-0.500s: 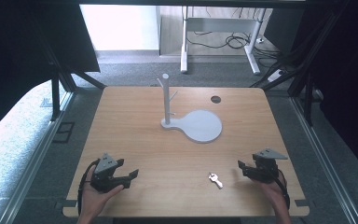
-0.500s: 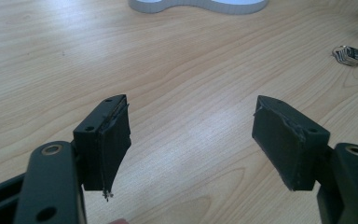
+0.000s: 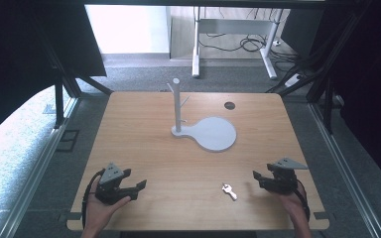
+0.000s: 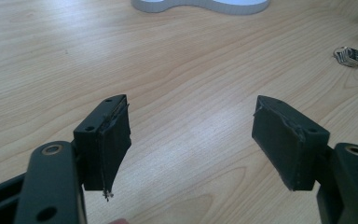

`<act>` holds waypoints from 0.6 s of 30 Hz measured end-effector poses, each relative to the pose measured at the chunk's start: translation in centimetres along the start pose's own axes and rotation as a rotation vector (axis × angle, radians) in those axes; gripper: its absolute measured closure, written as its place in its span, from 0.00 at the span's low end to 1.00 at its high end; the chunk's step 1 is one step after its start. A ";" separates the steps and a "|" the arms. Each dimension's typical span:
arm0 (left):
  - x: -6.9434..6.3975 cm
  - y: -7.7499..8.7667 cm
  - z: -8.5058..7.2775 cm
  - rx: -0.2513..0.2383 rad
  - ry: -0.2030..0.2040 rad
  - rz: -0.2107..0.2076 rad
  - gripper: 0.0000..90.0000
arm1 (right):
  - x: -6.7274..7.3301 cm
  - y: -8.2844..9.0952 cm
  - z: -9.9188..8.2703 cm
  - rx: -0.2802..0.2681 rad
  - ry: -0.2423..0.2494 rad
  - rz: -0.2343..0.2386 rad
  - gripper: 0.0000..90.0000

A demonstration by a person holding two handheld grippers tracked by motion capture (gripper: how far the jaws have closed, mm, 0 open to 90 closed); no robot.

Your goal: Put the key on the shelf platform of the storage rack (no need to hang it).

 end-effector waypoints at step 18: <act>-0.2 0.1 0.1 -0.003 -0.003 -0.006 0.31 | 0.4 -0.5 -0.1 0.025 -0.008 0.030 0.42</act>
Point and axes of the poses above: each handheld gripper's, and its own axes: y roughly backward along the jaws, z roughly out of its top, x roughly to its left, the point moved 10 cm from there along -y, roughly forward along the jaws, and after that the axes turned 9 degrees about z, right-handed, at the moved point
